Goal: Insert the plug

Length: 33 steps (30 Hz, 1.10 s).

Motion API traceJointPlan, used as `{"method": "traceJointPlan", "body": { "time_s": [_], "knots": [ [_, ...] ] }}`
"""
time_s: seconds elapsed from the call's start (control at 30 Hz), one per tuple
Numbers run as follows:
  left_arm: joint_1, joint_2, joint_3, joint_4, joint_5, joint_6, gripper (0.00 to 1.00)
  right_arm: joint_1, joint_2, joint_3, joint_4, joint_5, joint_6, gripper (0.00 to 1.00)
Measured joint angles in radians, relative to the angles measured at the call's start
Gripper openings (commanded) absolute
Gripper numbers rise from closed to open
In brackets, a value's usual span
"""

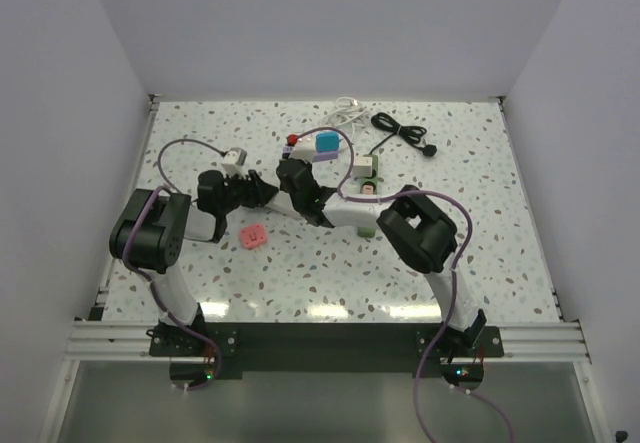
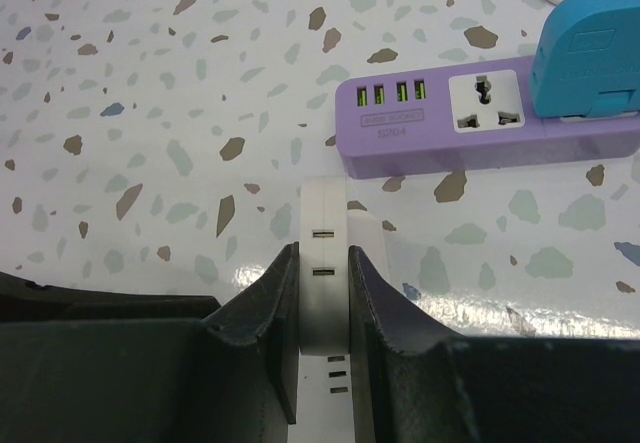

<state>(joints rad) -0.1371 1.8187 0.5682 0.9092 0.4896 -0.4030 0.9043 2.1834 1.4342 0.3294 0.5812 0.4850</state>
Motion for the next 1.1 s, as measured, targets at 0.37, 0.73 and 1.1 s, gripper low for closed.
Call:
{"method": "traceJointPlan", "body": {
  "time_s": [0.37,0.73,1.1],
  "knots": [
    [-0.021,-0.034,-0.005,-0.048,-0.032,0.022,0.58,0.022,-0.032,-0.033,-0.127,-0.076,-0.011,0.53],
    [-0.037,-0.078,-0.005,-0.091,-0.064,0.024,0.59,0.027,-0.156,-0.13,-0.22,-0.195,-0.053,0.65],
    [-0.04,-0.338,-0.05,-0.167,-0.177,0.019,0.72,0.036,-0.45,-0.366,-0.231,-0.307,-0.14,0.65]
  ]
}}
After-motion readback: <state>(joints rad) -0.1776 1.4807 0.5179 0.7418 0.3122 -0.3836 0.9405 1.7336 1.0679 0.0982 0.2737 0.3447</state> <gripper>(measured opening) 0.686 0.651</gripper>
